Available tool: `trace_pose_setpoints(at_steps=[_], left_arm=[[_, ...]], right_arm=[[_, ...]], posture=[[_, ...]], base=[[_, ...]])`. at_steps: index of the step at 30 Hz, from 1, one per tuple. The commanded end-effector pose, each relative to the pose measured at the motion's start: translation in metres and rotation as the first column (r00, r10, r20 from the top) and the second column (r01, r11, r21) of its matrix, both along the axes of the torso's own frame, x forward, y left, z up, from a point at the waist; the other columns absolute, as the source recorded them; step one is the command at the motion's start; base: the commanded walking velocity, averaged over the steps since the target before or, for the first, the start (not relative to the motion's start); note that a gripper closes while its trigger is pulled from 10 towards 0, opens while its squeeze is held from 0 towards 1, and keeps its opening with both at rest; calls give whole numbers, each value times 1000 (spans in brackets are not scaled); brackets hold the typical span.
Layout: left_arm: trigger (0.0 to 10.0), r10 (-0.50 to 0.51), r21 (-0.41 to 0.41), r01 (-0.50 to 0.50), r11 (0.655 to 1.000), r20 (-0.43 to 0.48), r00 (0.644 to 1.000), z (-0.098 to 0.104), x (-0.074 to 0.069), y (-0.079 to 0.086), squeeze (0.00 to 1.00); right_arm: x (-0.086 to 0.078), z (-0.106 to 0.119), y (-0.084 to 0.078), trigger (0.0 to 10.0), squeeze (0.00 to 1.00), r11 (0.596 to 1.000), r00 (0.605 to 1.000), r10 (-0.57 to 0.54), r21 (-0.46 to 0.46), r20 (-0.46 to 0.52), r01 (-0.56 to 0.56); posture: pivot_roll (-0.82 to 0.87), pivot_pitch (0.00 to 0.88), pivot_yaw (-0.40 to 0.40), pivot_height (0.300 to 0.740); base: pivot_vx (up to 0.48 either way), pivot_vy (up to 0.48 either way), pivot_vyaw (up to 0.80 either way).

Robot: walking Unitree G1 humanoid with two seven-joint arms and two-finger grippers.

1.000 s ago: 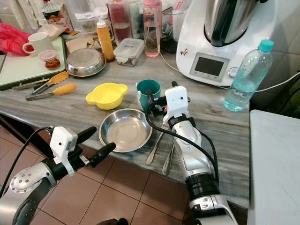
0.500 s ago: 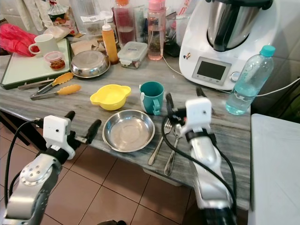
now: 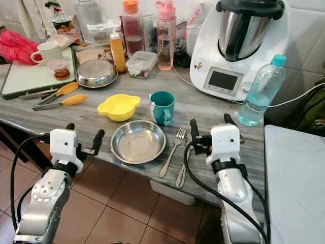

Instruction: Setting the table

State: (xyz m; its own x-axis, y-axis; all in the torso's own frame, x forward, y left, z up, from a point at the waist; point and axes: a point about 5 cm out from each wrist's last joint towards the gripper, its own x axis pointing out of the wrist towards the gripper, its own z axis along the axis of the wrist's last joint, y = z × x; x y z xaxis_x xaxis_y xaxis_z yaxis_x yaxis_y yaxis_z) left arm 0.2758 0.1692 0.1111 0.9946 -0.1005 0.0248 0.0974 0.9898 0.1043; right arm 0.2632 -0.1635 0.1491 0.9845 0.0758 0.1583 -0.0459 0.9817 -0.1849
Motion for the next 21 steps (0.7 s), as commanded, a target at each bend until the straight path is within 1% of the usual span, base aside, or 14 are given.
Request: trace_pose_setpoints(at_steps=[1,9,21], left_arm=[[10000,17,3,-17,1000,10,1000,1,2,2,0],[10000,17,1,-17,1000,12,1000,1,4,3,0],[10000,13,-12,-13,1000,4,1000,0,5,3,0]], right_arm=[[-1,3,2,10000,0,1000,1000,5,0,6,-5],[-3,1,2,10000,0,1000,1000,-2,-1,-13,2],[-1,0,3,10000,0,1000,1000,-1,-3,-23,1]], posture=[[-42,0,26,740],[-43,0,29,740],[-43,0,31,740]], base=[[0,0,0],[0,0,0],[0,0,-484]])
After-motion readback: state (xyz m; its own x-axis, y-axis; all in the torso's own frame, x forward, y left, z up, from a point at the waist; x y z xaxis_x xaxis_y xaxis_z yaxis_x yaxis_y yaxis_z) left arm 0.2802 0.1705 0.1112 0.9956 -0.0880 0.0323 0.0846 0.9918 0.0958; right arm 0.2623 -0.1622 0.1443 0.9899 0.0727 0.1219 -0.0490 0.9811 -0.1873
